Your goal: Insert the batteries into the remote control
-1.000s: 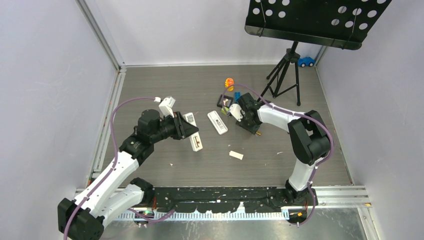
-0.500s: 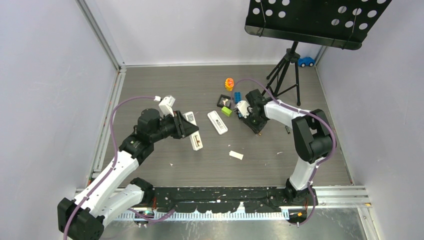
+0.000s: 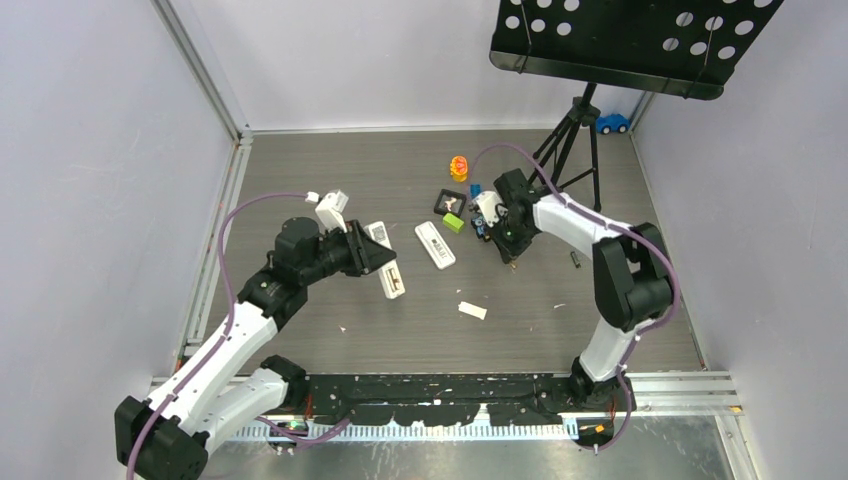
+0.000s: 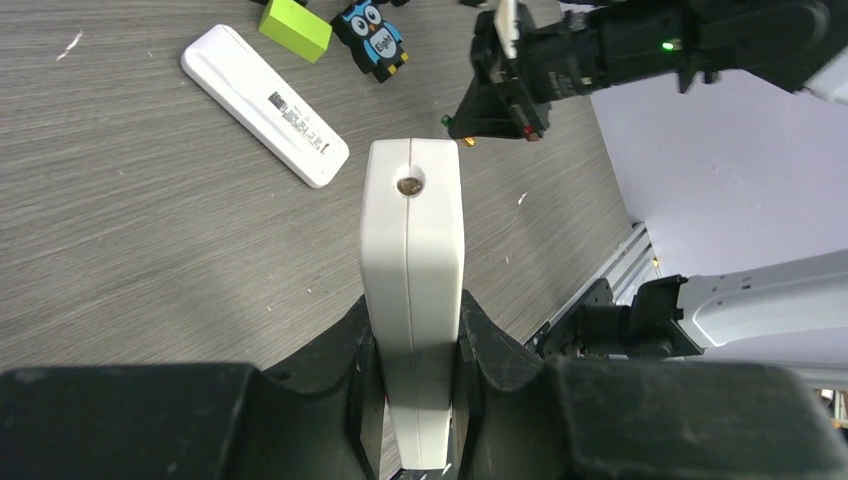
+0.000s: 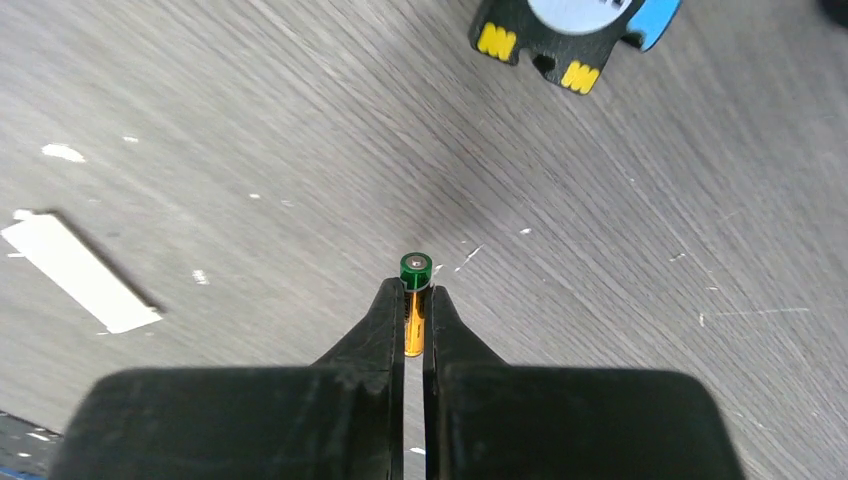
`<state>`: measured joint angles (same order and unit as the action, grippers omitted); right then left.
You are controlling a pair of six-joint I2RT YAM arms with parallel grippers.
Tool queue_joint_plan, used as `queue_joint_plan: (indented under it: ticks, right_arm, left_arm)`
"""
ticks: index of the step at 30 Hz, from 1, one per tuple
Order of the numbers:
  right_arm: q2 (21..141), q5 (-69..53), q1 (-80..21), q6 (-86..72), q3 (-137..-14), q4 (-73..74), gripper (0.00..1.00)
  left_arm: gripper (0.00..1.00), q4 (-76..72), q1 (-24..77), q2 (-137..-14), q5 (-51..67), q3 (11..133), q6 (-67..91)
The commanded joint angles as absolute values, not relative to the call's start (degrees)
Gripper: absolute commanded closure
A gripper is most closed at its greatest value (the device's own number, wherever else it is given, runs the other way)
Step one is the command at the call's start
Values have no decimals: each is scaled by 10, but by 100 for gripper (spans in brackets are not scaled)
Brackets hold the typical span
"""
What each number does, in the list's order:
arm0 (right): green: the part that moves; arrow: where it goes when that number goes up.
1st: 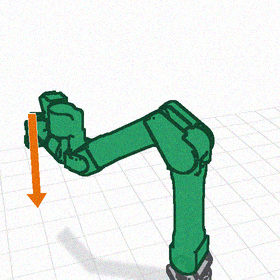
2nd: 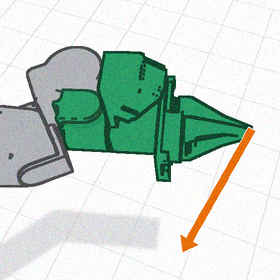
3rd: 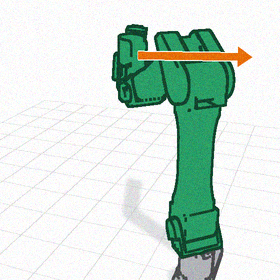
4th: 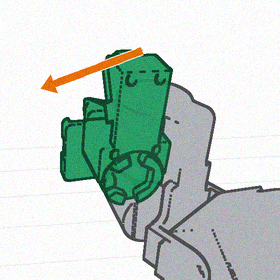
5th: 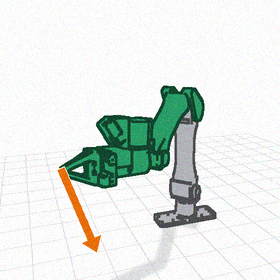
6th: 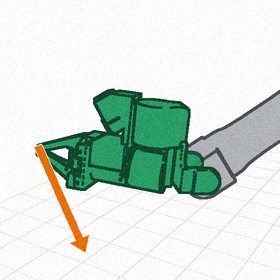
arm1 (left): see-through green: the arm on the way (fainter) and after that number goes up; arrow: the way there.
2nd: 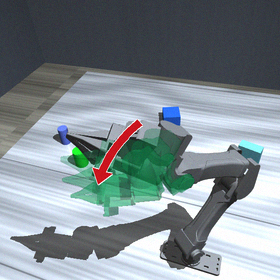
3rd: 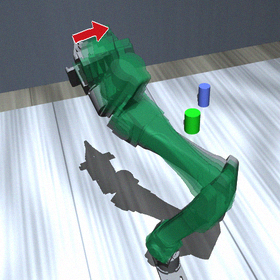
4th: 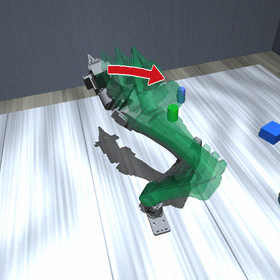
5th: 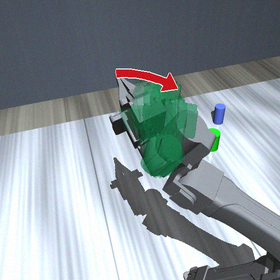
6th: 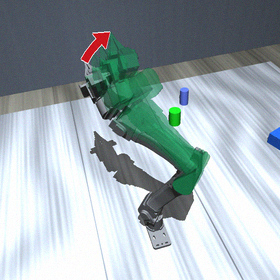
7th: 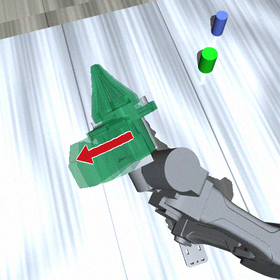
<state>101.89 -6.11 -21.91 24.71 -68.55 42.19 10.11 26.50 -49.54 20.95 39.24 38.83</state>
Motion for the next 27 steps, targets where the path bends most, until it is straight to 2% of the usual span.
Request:
queue_joint_plan:
  ticks: [1, 10, 13, 16, 19, 27]
  right_arm:
    - [904, -86, -254, 168, -697, 362, 100]
    - [765, -82, -328, -141, -673, 212, 100]
    - [739, -169, -331, -214, -665, 169, 100]
    - [689, -205, -361, -283, -583, 30, 100]
    - [647, -184, -398, -324, -521, -79, 100]
    - [605, -95, -497, -310, -469, -156, 100]
  left_arm:
    - [100, 59, 262, -477, 185, 399, 401]
    - [100, -47, 261, -485, 226, 374, 452]
    - [100, -102, 262, -498, 262, 363, 477]
    - [100, -150, 262, -514, 300, 354, 494]
    - [100, -196, 262, -523, 329, 342, 510]
    - [100, -253, 262, -527, 376, 339, 522]
